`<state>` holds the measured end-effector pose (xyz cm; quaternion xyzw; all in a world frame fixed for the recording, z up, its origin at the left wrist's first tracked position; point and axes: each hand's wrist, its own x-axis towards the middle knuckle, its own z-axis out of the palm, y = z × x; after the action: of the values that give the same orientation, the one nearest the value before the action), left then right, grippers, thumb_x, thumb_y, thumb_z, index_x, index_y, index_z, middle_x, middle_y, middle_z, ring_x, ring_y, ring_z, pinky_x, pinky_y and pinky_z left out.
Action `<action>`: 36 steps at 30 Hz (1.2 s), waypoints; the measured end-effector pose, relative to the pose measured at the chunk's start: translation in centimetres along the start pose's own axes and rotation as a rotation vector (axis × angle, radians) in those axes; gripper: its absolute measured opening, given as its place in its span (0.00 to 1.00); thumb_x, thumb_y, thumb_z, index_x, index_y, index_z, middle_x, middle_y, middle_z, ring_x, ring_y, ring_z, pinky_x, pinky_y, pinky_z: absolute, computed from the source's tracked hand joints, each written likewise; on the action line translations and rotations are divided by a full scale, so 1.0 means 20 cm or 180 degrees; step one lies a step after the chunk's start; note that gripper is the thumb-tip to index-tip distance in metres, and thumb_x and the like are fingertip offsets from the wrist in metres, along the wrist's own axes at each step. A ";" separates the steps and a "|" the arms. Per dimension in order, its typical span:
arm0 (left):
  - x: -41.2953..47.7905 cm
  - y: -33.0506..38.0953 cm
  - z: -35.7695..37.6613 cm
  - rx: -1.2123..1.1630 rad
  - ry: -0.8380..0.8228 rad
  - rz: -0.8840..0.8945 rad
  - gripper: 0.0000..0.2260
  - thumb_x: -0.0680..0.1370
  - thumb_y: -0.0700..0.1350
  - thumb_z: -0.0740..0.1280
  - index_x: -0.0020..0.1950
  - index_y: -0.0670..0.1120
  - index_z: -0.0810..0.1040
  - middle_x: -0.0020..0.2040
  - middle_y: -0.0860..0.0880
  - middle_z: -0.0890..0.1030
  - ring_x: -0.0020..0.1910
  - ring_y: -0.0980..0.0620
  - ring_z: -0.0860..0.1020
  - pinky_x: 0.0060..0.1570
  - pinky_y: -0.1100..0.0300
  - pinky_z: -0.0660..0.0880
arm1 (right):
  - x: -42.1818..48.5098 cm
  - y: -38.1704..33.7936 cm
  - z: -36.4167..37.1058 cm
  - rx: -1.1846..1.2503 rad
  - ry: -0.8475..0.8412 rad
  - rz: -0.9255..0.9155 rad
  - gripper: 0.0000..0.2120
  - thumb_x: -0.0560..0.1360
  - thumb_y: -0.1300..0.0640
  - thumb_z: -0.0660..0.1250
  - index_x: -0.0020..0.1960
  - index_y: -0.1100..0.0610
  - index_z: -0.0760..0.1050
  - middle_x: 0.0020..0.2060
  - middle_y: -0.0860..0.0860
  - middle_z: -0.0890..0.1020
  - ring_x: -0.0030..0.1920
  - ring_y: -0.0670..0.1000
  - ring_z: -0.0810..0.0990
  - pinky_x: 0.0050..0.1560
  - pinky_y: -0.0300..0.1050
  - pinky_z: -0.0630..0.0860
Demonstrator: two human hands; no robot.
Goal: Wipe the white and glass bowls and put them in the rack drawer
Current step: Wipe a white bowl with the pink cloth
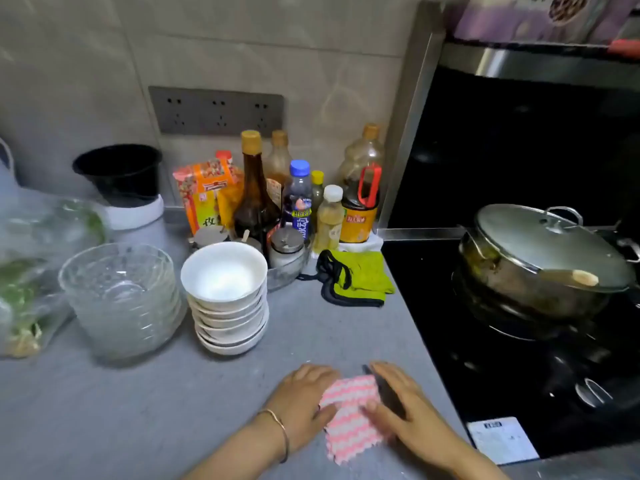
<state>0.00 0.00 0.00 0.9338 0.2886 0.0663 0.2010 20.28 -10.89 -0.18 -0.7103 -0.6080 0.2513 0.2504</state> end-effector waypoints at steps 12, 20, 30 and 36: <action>0.11 0.02 -0.08 -0.1363 0.0150 0.0078 0.04 0.77 0.45 0.68 0.44 0.49 0.76 0.34 0.56 0.75 0.30 0.66 0.72 0.35 0.71 0.68 | 0.11 -0.09 -0.08 0.1182 -0.0101 -0.0476 0.05 0.77 0.59 0.65 0.44 0.57 0.71 0.32 0.53 0.73 0.34 0.48 0.70 0.33 0.38 0.66; -0.20 0.23 -0.26 -0.2276 0.0964 0.0134 0.03 0.75 0.43 0.70 0.42 0.49 0.81 0.33 0.57 0.81 0.34 0.64 0.77 0.40 0.71 0.72 | -0.24 -0.34 -0.20 0.1997 0.0081 -0.0673 0.04 0.78 0.60 0.64 0.47 0.60 0.70 0.25 0.45 0.78 0.24 0.39 0.74 0.29 0.33 0.73; -0.51 0.48 -0.49 -0.1204 0.1449 0.0857 0.02 0.75 0.44 0.70 0.44 0.51 0.82 0.40 0.50 0.84 0.39 0.57 0.80 0.41 0.60 0.77 | -0.42 -0.72 -0.20 0.0856 -0.0609 -0.0653 0.20 0.68 0.51 0.74 0.53 0.63 0.80 0.49 0.57 0.85 0.49 0.52 0.84 0.55 0.49 0.79; -0.55 0.32 -0.59 -0.1531 0.1720 0.0625 0.03 0.76 0.45 0.69 0.46 0.50 0.83 0.43 0.51 0.84 0.43 0.57 0.80 0.45 0.62 0.78 | -0.33 -0.88 -0.08 0.1857 -0.0955 -0.0343 0.16 0.68 0.56 0.73 0.54 0.59 0.77 0.49 0.53 0.85 0.53 0.54 0.83 0.59 0.51 0.78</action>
<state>-8.54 -7.13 13.30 0.8319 0.2165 0.3952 0.3238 7.37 -15.02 12.97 -0.5307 -0.5772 0.5029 0.3638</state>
